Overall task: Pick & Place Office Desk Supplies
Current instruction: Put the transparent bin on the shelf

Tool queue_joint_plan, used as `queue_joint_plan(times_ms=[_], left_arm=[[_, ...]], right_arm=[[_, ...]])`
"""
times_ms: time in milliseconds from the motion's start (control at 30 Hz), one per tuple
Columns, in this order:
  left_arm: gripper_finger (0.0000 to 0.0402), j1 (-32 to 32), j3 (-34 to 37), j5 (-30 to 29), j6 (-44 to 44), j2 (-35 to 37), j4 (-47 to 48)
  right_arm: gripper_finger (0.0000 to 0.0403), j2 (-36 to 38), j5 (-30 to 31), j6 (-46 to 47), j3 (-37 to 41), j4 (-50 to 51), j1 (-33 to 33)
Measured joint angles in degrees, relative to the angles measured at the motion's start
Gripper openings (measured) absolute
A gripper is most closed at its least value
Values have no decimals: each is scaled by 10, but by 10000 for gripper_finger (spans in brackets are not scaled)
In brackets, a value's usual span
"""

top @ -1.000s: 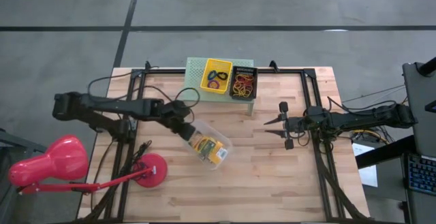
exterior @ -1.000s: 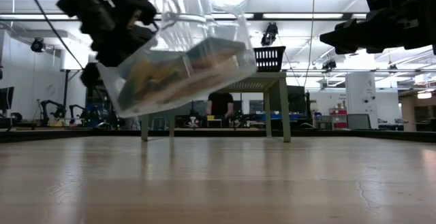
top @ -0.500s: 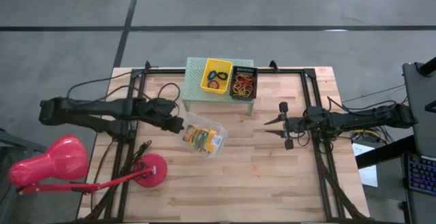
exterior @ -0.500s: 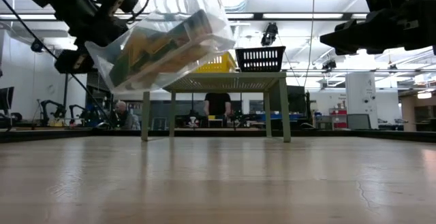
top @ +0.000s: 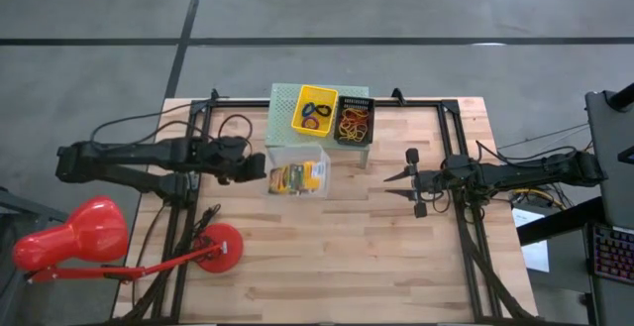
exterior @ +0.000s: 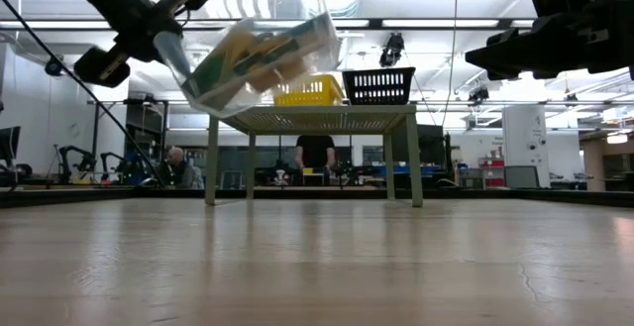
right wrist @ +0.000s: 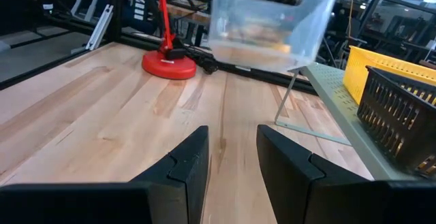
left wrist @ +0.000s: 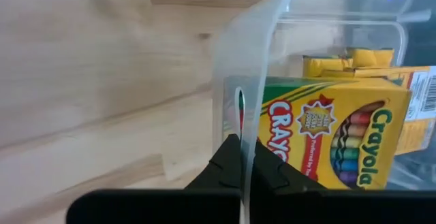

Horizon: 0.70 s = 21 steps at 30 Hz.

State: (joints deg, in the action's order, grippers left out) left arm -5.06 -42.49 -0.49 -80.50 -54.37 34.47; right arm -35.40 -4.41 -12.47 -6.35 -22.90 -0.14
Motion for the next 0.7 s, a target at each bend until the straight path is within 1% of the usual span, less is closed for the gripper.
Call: queue_joint_plan(times_ms=[133, 200, 500, 700], left_arm=[[0, 1, -22, -2, -9, 0, 6], [0, 2, -39, -10, -18, 0, 25], [0, 31, -134, -97, -40, 0, 165], [0, 32, -177, -114, -47, 2, 235]], right_arm=[[121, 0, 0, 0, 0, 0, 0], [121, 0, 0, 0, 0, 0, 0], [121, 0, 0, 0, 0, 0, 0], [121, 0, 0, 0, 0, 0, 0]])
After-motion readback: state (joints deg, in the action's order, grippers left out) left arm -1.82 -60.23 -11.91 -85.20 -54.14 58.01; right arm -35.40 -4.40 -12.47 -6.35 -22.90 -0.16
